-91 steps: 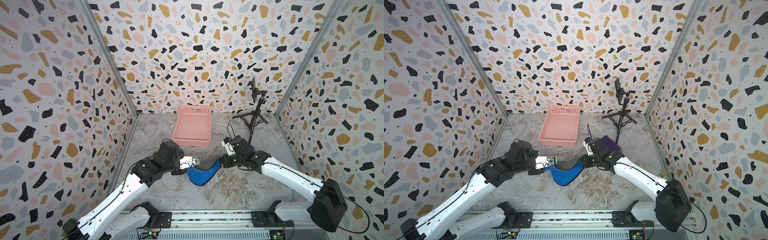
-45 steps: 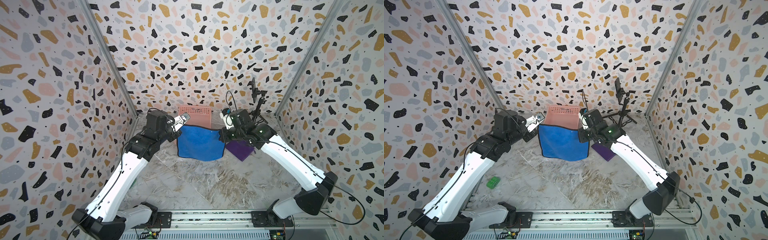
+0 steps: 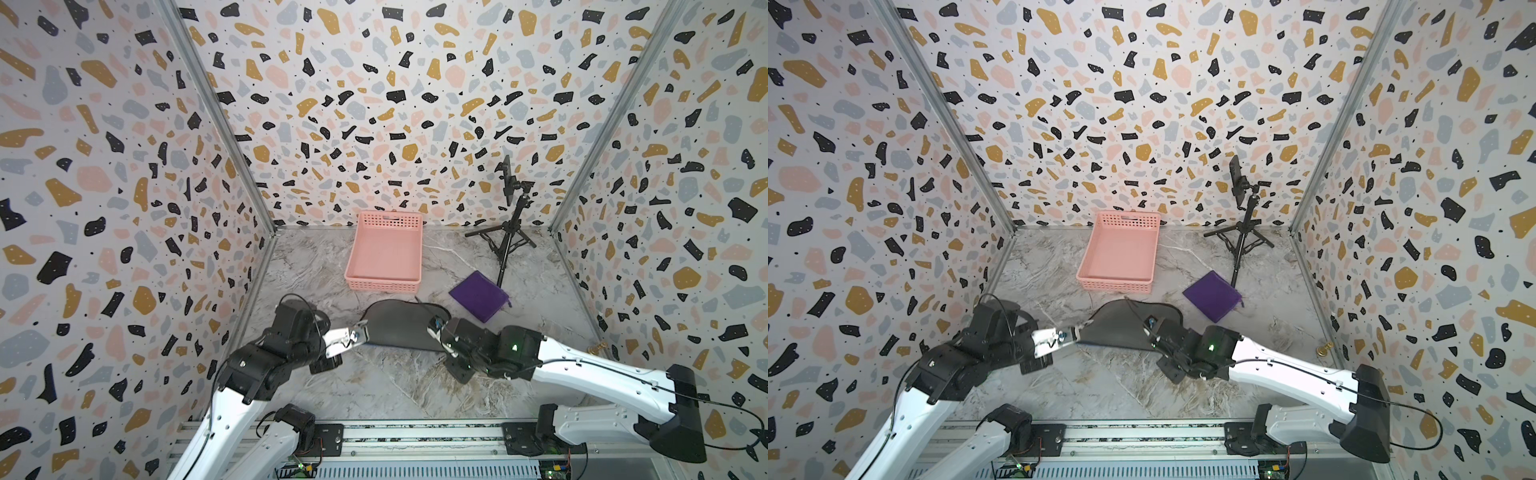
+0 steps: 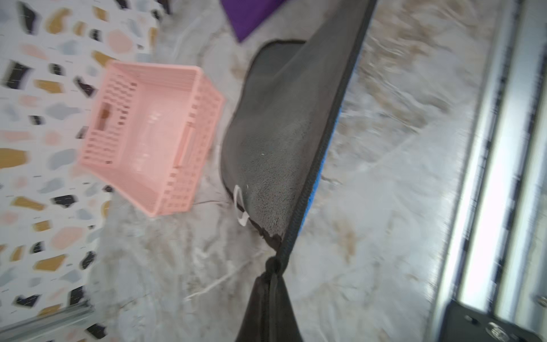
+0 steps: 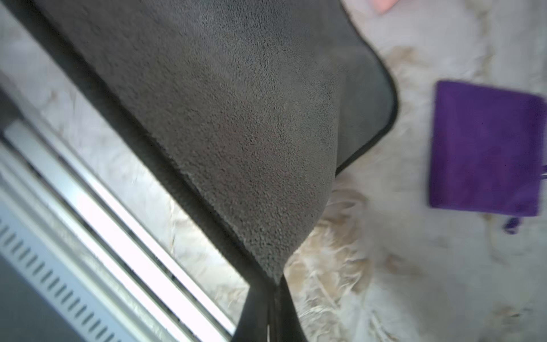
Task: Fold the square dishcloth
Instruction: Flatten out the cleaning item at the center of the board, then fold the cleaning item at the center of the board.
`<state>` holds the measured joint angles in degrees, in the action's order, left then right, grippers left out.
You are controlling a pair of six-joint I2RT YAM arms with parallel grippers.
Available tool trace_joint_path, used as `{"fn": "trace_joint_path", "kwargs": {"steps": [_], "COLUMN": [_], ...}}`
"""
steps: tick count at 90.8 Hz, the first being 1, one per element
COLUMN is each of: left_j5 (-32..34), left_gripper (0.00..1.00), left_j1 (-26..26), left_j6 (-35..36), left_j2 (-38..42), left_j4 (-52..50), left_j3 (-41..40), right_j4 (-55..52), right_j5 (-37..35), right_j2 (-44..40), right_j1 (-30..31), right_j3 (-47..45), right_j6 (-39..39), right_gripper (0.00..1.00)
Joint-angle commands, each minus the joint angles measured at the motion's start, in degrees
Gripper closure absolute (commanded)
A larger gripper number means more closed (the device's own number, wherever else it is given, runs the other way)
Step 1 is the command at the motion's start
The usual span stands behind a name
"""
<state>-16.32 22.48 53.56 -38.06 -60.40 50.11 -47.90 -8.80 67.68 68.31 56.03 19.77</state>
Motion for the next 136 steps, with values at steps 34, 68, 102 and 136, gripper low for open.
{"fn": "trace_joint_path", "kwargs": {"steps": [34,68,102,136], "left_j5": [-0.63,6.85,10.83,20.67], "left_gripper": [1.0,1.0,1.0,0.69], "left_j1": [-0.07,-0.07,0.02,0.01], "left_j6": [3.71,-1.21,-3.13,-3.88], "left_j2": [0.5,-15.99,-27.08,-30.3], "left_j4": [1.69,21.0,32.63,38.05], "left_j3": [-7.72,-10.98,-13.5,-13.7], "right_j4": [2.19,3.69,3.6,5.95], "right_j5": [16.36,19.4,5.77,-17.93], "right_j2": [7.48,16.25,28.62,21.42], "right_j1": [1.13,-12.21,-17.23,-17.62], "right_j3": [-1.33,2.76,8.3,6.66], "right_j6": [0.51,-4.61,-5.14,-0.96], "right_gripper": [1.0,1.0,0.79,0.58]}}
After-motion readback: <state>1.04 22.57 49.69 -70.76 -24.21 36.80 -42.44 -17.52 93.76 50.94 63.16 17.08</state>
